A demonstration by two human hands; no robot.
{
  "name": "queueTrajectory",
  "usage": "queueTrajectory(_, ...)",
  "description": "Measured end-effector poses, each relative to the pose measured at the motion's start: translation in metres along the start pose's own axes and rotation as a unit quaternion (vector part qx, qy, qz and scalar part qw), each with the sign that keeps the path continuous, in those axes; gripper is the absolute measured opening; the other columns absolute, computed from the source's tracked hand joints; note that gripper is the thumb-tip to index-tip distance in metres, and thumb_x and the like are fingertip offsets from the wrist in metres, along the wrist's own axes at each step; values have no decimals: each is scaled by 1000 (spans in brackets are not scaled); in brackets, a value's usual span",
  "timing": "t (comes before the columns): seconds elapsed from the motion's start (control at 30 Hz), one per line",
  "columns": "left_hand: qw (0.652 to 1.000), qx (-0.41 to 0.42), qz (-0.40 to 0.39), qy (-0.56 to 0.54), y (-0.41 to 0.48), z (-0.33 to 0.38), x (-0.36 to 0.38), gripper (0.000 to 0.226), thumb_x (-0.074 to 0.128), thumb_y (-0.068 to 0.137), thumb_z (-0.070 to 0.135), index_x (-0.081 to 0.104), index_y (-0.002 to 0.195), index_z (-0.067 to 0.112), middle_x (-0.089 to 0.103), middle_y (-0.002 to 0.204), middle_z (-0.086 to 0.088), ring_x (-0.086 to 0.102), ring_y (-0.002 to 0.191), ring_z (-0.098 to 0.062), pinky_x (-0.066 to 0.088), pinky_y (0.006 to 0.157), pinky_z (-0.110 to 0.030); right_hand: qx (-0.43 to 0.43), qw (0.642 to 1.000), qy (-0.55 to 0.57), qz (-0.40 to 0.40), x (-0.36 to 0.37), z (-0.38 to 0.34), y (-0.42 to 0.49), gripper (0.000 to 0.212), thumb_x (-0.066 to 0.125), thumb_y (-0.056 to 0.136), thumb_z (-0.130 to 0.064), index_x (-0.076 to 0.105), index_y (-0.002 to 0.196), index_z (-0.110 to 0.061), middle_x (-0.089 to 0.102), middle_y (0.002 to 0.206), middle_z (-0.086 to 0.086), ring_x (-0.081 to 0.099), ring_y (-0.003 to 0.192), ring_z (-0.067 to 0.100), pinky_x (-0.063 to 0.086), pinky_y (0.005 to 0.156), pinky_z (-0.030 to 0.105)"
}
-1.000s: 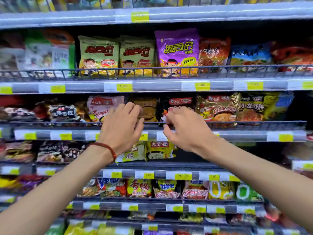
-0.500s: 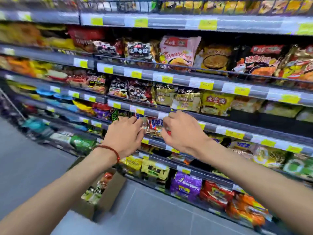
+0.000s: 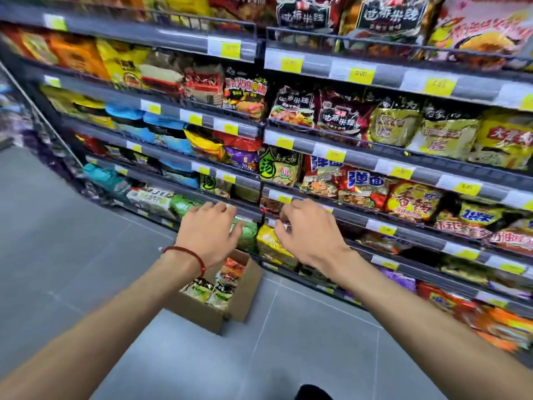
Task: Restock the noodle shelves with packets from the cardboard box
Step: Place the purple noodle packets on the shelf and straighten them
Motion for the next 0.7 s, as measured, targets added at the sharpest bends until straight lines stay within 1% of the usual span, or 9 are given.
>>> queueTrajectory(0.13, 1000, -5, -26, 6, 27, -52, 35, 42, 31, 99, 48, 57, 119, 21, 64, 110, -1, 59, 104, -25, 47, 85, -41, 15, 1000, -22, -12, 41, -27, 40, 30, 47, 93, -38, 66, 93, -14, 66, 90, 5, 59, 90, 26, 43, 70, 35)
queueTrajectory(0.23, 999, 1, -41, -7, 60, -85, 65, 42, 31, 99, 48, 57, 118, 21, 64, 110, 0, 59, 104, -25, 48, 84, -42, 38, 999, -24, -26, 76, -35, 80, 30, 46, 93, -39, 63, 91, -14, 64, 88, 5, 59, 91, 28, 46, 73, 37)
queueTrajectory(0.3, 999, 9, -45, -10, 85, -104, 85, 40, 33, 99, 48, 58, 116, 21, 63, 109, 0, 59, 103, -24, 48, 83, -42, 50, 998, -20, -40, 102, -37, 108, 32, 43, 95, -40, 63, 95, -15, 64, 93, 5, 57, 94, 27, 46, 77, 37)
queueTrajectory(0.43, 997, 14, -69, -37, 131, -143, 118, 39, 34, 100, 47, 58, 120, 22, 64, 111, 0, 60, 103, -24, 48, 84, -42, 83, 994, -9, -74, 148, -40, 158, 36, 41, 96, -42, 66, 101, -15, 66, 101, 5, 56, 101, 25, 48, 80, 37)
queueTrajectory(0.53, 995, 45, -80, -34, 155, -170, 142, 36, 34, 100, 45, 57, 113, 22, 64, 108, 0, 61, 101, -24, 50, 81, -42, 105, 990, -8, -93, 173, -48, 184, 37, 41, 98, -41, 65, 107, -14, 66, 106, 6, 54, 106, 25, 48, 82, 37)
queueTrajectory(0.6, 992, 58, -97, -51, 165, -189, 157, 33, 35, 99, 42, 58, 109, 21, 64, 105, -1, 62, 99, -25, 50, 78, -42, 131, 987, 5, -97, 187, -56, 198, 38, 40, 99, -40, 63, 112, -13, 66, 110, 6, 53, 108, 24, 48, 84, 37)
queueTrajectory(0.63, 990, 67, -107, -57, 169, -199, 167, 34, 33, 99, 42, 58, 108, 20, 65, 104, -1, 63, 99, -26, 50, 77, -42, 142, 985, 10, -97, 195, -60, 203, 38, 40, 99, -40, 63, 114, -13, 65, 112, 6, 53, 108, 24, 48, 84, 37)
queueTrajectory(0.7, 986, 90, -127, -62, 176, -217, 189, 43, 25, 96, 43, 59, 104, 19, 66, 101, -2, 64, 96, -25, 53, 74, -40, 166, 980, 12, -107, 215, -71, 212, 39, 38, 100, -42, 62, 116, -14, 64, 114, 5, 54, 108, 22, 48, 85, 35)
Point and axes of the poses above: each hand's wrist, its own y-axis towards the middle knuckle, its own x-axis out of the palm, z = x × y, the point moved 2 cm from there along y, towards the middle knuckle
